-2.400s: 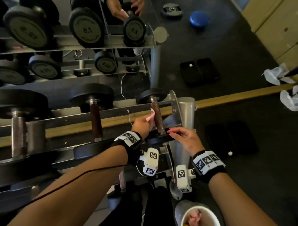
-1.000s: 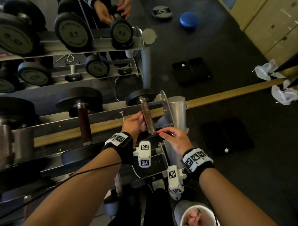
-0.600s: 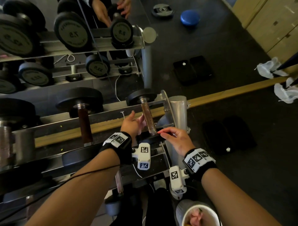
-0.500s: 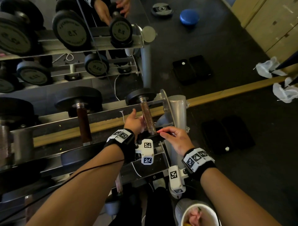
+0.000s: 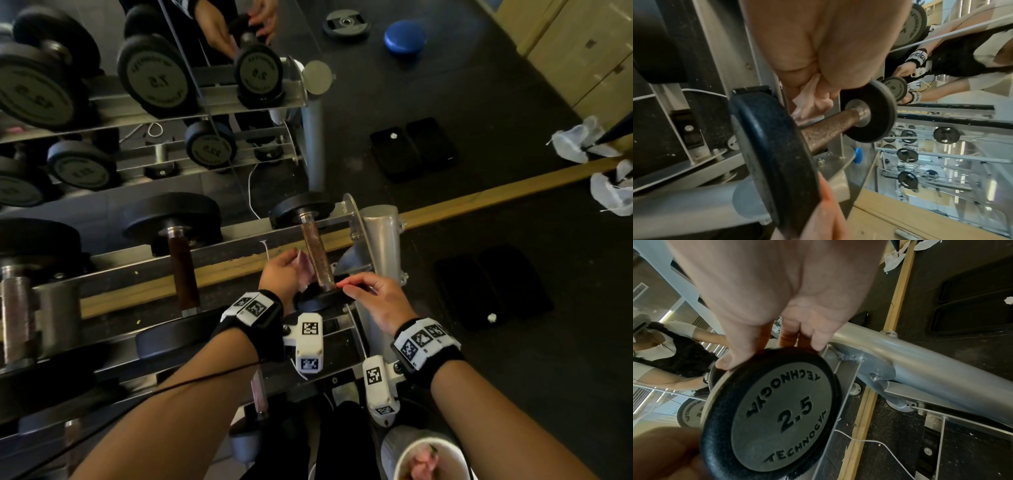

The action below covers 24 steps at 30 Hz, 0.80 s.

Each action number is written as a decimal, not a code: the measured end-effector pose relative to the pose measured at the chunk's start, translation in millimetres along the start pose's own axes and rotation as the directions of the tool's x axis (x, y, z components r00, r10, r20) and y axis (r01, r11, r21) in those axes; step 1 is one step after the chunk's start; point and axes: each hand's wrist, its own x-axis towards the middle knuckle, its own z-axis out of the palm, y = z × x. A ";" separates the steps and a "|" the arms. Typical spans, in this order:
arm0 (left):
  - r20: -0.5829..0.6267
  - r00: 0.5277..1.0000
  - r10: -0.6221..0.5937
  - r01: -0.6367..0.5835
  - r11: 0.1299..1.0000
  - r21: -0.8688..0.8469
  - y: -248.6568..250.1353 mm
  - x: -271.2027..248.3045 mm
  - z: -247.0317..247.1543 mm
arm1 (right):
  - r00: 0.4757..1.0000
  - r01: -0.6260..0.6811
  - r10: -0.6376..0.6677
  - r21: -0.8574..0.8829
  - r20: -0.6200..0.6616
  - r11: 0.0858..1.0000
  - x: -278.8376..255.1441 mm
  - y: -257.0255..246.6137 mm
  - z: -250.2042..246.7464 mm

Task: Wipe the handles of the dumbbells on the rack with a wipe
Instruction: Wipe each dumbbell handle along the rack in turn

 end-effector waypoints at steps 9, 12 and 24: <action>0.029 0.998 -0.060 0.057 0.995 0.086 2.1 -11.7 11.2 | 0.999 0.046 -0.045 0.029 -0.025 0.999 1.5 6.4 3.5; 0.039 0.997 -0.072 0.071 0.997 0.029 -0.2 -14.7 5.9 | 0.999 0.050 -0.049 0.027 -0.025 0.998 3.9 9.1 3.1; 0.072 0.994 -0.077 0.084 0.991 -0.105 6.0 -2.1 16.9 | 0.999 0.040 -0.037 0.081 -0.029 0.996 2.5 9.2 4.3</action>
